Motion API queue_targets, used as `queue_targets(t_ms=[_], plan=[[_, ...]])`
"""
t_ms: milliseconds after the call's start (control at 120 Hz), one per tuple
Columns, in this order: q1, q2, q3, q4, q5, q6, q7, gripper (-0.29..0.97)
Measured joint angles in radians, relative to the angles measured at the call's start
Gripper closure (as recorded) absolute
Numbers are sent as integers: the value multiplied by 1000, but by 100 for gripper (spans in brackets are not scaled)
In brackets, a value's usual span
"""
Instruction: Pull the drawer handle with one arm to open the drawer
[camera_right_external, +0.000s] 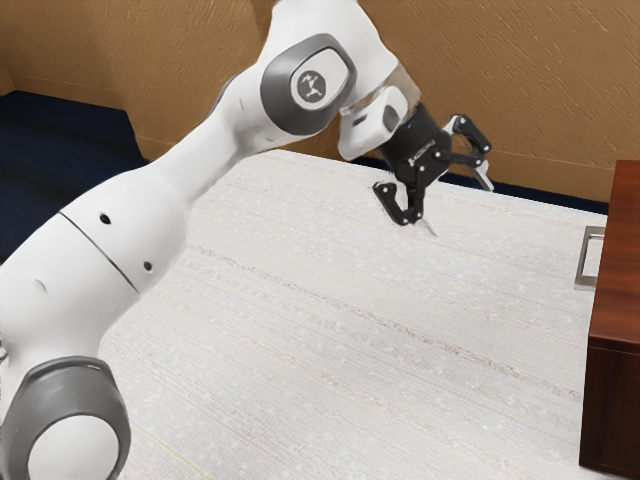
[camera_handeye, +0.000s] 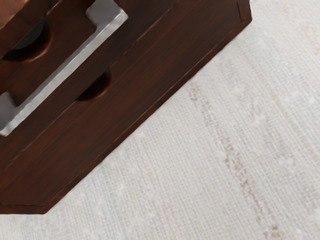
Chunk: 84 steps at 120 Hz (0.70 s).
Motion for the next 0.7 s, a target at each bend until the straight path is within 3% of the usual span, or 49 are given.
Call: queue_targets(t_ms=[108,333,700], plan=[[-22,16,-14,-3,-37,63,165,10],[-48,33,-19,-14,-56,130,521,7],[-82,42,-18,-28,-63,161,872,29]])
